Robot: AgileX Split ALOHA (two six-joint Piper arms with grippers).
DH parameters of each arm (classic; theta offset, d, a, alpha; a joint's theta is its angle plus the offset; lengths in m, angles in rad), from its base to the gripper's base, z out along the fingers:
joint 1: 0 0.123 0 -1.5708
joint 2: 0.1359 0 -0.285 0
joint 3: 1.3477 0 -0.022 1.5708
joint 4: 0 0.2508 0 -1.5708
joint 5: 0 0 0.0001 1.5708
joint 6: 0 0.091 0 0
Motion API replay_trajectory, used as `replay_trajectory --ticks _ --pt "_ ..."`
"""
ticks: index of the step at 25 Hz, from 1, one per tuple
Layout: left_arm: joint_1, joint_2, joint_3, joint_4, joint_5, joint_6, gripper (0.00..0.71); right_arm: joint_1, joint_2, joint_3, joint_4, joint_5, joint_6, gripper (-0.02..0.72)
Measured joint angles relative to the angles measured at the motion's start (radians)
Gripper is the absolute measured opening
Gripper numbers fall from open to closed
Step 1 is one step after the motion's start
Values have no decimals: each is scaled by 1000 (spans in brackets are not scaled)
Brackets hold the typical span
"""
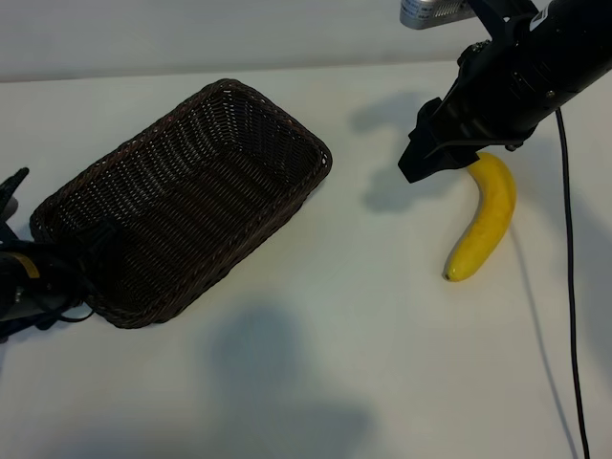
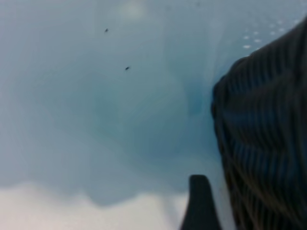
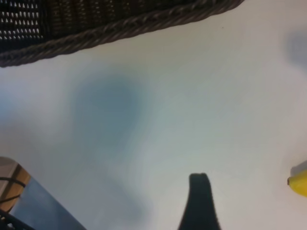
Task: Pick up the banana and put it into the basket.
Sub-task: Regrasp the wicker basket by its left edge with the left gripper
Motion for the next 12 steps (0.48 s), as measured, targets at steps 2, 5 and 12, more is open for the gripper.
replay_trajectory --ticks 2,5,12 --pt "0 25 0 -1 -19 -20 388 0 0 0 0 1 0 548" --pt "0 39 0 -6 -65 -40 161 0 0 0 1 3 0 548" --pt "0 47 0 32 -99 -35 162 0 0 0 1 11 4 548"
